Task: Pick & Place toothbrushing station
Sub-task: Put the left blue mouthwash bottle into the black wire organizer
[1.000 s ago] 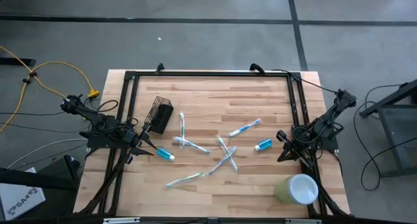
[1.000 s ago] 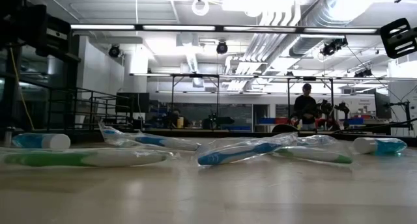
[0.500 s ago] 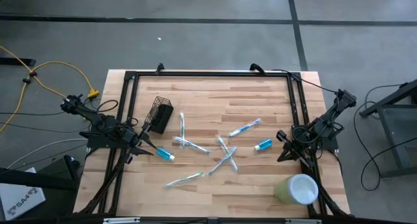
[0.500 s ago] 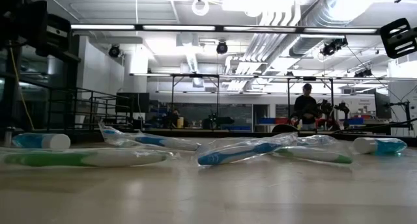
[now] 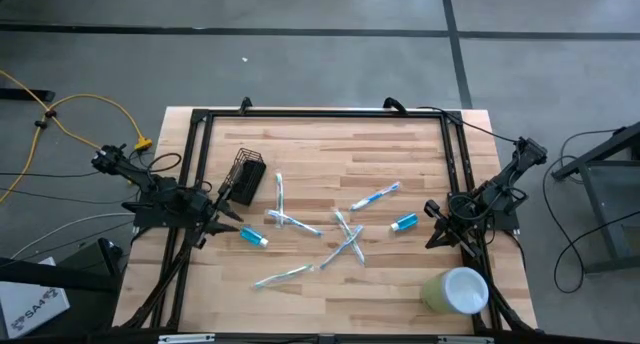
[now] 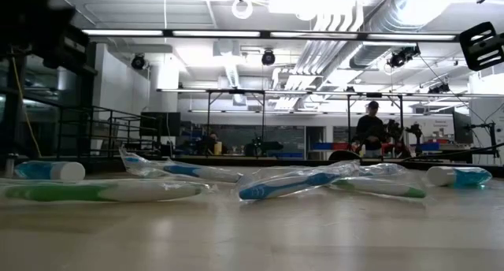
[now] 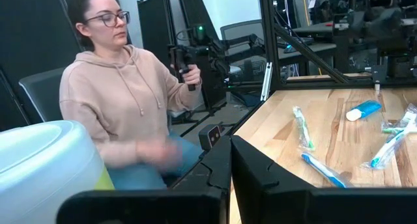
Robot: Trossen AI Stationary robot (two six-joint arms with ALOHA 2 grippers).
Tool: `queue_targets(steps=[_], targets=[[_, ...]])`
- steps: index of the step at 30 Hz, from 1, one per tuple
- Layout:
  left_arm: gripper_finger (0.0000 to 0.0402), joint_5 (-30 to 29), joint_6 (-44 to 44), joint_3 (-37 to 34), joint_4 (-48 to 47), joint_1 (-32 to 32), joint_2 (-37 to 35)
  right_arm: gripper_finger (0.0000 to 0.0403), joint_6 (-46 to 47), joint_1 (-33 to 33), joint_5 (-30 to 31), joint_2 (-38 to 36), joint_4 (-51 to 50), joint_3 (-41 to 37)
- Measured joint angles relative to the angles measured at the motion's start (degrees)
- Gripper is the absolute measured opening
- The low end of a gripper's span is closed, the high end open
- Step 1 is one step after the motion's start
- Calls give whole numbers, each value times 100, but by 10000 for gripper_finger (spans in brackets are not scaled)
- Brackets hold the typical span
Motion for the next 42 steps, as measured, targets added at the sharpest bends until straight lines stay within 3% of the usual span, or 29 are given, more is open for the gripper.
queue_targets(steps=[7, 22, 30, 35, 42], targets=[[115, -947, -305, 416, -140, 36, 1113, 2, 0, -1, 0, 0, 1, 0], [115, -975, -954, 2252, -135, 419, 4659, 2, 0, 0, 0, 1, 1, -2], [115, -803, -1530, 3540, -2014, 408, 5684, 2, 0, 1, 0, -1, -1, -2], [115, -747, -1292, 4337, -3329, 408, 6270, 2, 0, 2, 0, -1, 1, -2], [115, -62, -865, 4537, -3620, 406, 6613, 2, -2, 0, 0, 4, -1, 0]])
